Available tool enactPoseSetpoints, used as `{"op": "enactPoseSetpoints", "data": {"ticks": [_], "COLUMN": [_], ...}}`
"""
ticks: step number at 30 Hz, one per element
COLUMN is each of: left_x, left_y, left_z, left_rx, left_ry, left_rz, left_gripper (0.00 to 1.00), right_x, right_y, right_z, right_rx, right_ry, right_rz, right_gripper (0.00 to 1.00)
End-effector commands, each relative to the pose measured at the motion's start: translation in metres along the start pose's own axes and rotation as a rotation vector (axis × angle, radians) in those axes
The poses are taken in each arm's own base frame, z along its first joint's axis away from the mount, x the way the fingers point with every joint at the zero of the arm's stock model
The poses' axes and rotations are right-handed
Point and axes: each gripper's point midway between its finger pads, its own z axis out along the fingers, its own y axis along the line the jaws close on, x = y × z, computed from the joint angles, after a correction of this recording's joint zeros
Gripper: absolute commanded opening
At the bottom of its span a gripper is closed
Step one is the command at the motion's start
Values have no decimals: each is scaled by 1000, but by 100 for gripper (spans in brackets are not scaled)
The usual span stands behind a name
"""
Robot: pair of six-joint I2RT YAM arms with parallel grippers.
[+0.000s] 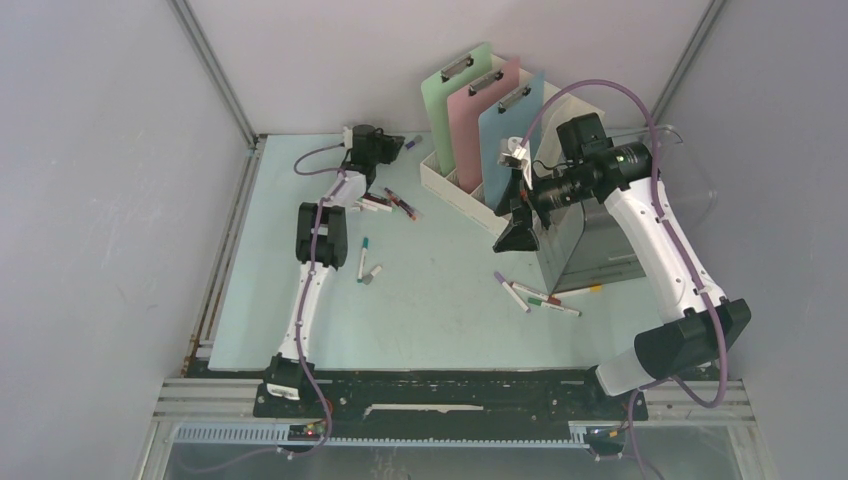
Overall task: Organize the desk
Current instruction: Move the stationery to the center of the board.
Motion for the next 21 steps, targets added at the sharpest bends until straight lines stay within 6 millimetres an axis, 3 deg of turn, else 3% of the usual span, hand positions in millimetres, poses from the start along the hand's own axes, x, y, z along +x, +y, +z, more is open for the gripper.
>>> {"op": "enactPoseSetpoints", "data": {"ticks": [1,21], "left_x": [11,35], "left_y": [-28,-24], "left_z": [-8,-18], "left_rx": [32,23], "left_ry": [52,162], "left_rz": [25,73], "left_gripper": [23,23], "right_x": [-17,-21], "right_y": [11,18], "right_z": [-7,-14], "right_rx": [-8,-2], "right_ry": [-38,-60], "right_rz": [-60,-79], "right_gripper": [100,100]}}
